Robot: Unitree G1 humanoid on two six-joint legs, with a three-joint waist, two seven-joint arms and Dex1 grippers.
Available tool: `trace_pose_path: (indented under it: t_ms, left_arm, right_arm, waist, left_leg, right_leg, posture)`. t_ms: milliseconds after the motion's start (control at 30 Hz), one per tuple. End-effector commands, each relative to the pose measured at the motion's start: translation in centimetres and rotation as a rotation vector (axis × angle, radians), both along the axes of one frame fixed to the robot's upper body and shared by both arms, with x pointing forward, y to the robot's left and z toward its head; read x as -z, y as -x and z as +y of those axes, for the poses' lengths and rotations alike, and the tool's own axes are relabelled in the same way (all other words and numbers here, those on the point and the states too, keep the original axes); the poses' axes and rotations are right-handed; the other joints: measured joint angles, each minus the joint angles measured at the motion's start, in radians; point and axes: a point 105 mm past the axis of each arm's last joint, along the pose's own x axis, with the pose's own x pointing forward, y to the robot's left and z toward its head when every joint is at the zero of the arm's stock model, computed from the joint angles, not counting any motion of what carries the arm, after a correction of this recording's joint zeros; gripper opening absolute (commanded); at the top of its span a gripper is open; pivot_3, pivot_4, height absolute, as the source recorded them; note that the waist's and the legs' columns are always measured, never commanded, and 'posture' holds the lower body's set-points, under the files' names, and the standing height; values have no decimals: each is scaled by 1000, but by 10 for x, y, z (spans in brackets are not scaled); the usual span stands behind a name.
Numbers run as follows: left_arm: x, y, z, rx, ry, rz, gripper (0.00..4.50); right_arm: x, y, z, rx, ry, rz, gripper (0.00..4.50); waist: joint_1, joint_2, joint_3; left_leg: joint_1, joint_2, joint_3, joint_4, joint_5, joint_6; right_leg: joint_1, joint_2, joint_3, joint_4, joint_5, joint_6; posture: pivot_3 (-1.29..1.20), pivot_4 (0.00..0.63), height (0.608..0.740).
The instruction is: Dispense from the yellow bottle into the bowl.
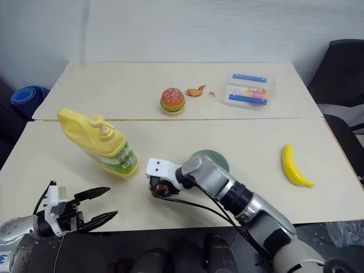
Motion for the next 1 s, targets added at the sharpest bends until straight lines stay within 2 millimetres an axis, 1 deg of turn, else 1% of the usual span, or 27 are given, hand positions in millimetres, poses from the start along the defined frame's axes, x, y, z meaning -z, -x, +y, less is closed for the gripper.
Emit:
trace_pose_path:
  t_ms: [33, 67, 133, 167, 200, 233, 300, 367, 400, 467, 500, 533, 567, 633, 667, 733, 833, 867, 933, 1000]
  left_arm:
    - [-16, 0, -13, 46, 52, -29, 4500]
    - [-17, 1, -16, 60, 52, -28, 4500]
    - [-22, 3, -26, 109, 50, -50, 4500]
    - [-25, 2, -29, 121, 55, -62, 4500]
    - [-32, 0, -34, 128, 79, -78, 4500]
    - [-39, -2, -40, 134, 107, -94, 4500]
    - [-49, -3, -52, 172, 126, -123, 4500]
    - [-55, -6, -64, 203, 130, -146, 4500]
    - [-57, -8, -67, 207, 133, -151, 4500]
    - [-58, -10, -70, 208, 147, -147, 4500]
    - [-58, -10, -71, 214, 145, -144, 4500]
    - [-57, -9, -71, 220, 141, -141, 4500]
    - [-56, -9, -71, 226, 136, -137, 4500]
    - [-55, -9, -69, 231, 123, -130, 4500]
    - [-54, -10, -68, 233, 118, -129, 4500]
    - [-55, -10, -66, 237, 113, -123, 4500]
    - [-60, -9, -63, 243, 145, -91, 4500]
    - [-62, -9, -62, 237, 147, -95, 4500]
    - [-63, -10, -60, 226, 141, -102, 4500]
    - [-59, -8, -55, 205, 124, -91, 4500]
  right_arm:
    - [-69, -5, -23, 22, -291, -64, 1634]
    - [-78, -6, -30, 34, -331, -65, 1634]
    - [-100, -7, -70, 90, -396, -41, 1634]
    - [-106, -9, -88, 139, -415, -27, 1634]
    - [-107, -14, -112, 221, -412, -18, 1634]
    - [-102, -22, -140, 322, -387, -42, 1634]
    - [-81, -35, -199, 511, -270, -106, 1634]
    - [-43, -43, -262, 709, -91, -130, 1634]
    - [-23, -42, -288, 770, 13, -140, 1634]
    - [6, -44, -330, 906, 151, -167, 1634]
    - [16, -45, -344, 955, 185, -181, 1634]
    - [23, -46, -352, 988, 194, -186, 1634]
    - [30, -45, -357, 1001, 196, -171, 1634]
    - [35, -44, -354, 992, 146, -145, 2358]
    - [33, -44, -351, 968, 126, -158, 2612]
    - [23, -48, -350, 956, 91, -222, 3313]
    - [0, -44, -334, 847, 23, -302, 4355]
    - [-9, -39, -322, 787, -18, -305, 4434]
    - [-19, -28, -303, 713, -67, -280, 4434]
    - [-18, -5, -258, 544, -90, -208, 4434]
  waist:
    - [1, 0, 0]
    - [2, -1, 0]
    - [7, 0, 0]
    - [13, 0, 0]
    - [19, 0, 0]
    - [23, 0, 0]
    - [38, 0, 0]
    - [39, -1, 0]
    - [39, 0, 0]
    - [35, 0, 0]
    - [25, 0, 0]
    - [18, 2, 1]
    - [13, 2, 2]
    - [1, 4, 3]
    - [-4, 4, 3]
    - [-4, 4, 3]
    - [0, 6, 4]
    - [3, 6, 4]
    - [11, 7, 4]
    - [25, 7, 4]
  left_leg:
    - [0, 0, 0, 0, 0, 0]
    - [0, 0, 0, 0, 0, 0]
    - [1, 0, 0, 0, 0, 0]
    - [1, 0, -1, 0, 0, 0]
    - [0, 0, -2, 0, -1, 1]
    - [1, 0, -2, 0, -1, 1]
    - [0, 0, -3, 0, -1, 1]
    - [1, 0, -1, 0, -2, 2]
    - [2, -1, 0, 0, -2, 3]
    - [3, -2, 3, 0, -1, 4]
    - [3, -2, 4, 0, -1, 3]
    - [4, -1, 6, 0, 0, 3]
    - [3, 0, 9, -1, 0, 2]
    - [4, 2, 12, -2, 1, 0]
    - [4, 2, 12, -2, 2, -1]
    - [5, 4, 13, -2, 2, -2]
    - [6, 4, 12, -1, 2, -2]
    - [6, 4, 12, -1, 2, -2]
    - [7, 4, 9, -1, 2, -2]
    - [6, 4, 7, -1, 1, -3]
  right_leg:
    - [0, 0, 0, 0, 0, 0]
    - [1, 0, 0, 0, 0, 0]
    - [2, -1, 0, -1, 0, 0]
    - [2, -1, 0, -2, 0, 0]
    - [2, -1, 0, -2, 0, 0]
    - [2, -1, 0, -3, 0, 0]
    - [4, -1, 0, -7, 0, 0]
    - [6, -1, 1, -9, 0, 0]
    - [6, -1, 2, -9, 0, 1]
    - [6, -1, 3, -9, 1, 2]
    - [6, -1, 4, -8, 1, 2]
    - [6, 0, 5, -8, 1, 2]
    - [6, 2, 8, -7, 1, 2]
    - [6, 4, 9, -7, 1, 2]
    - [6, 5, 10, -6, 1, 2]
    - [6, 8, 12, -6, 1, 2]
    - [6, 8, 13, -5, 1, 1]
    - [5, 7, 13, -5, 1, 1]
    - [5, 6, 11, -3, 1, 2]
    - [5, 6, 10, -4, 1, 2]
  posture:
    - [0, 150, 740]
    - [0, 150, 740]
    - [0, 150, 740]
    - [0, 150, 740]
    - [0, 150, 740]
    - [0, 150, 740]
    - [0, 150, 740]
    - [0, 150, 740]
    - [0, 150, 740]
    - [0, 150, 740]
    - [0, 150, 740]
    - [0, 150, 740]
    - [0, 150, 740]
    - [0, 150, 740]
    - [0, 150, 740]
    - [0, 150, 740]
    - [0, 150, 740]
    - [0, 150, 740]
    - [0, 150, 740]
    - [0, 150, 740]
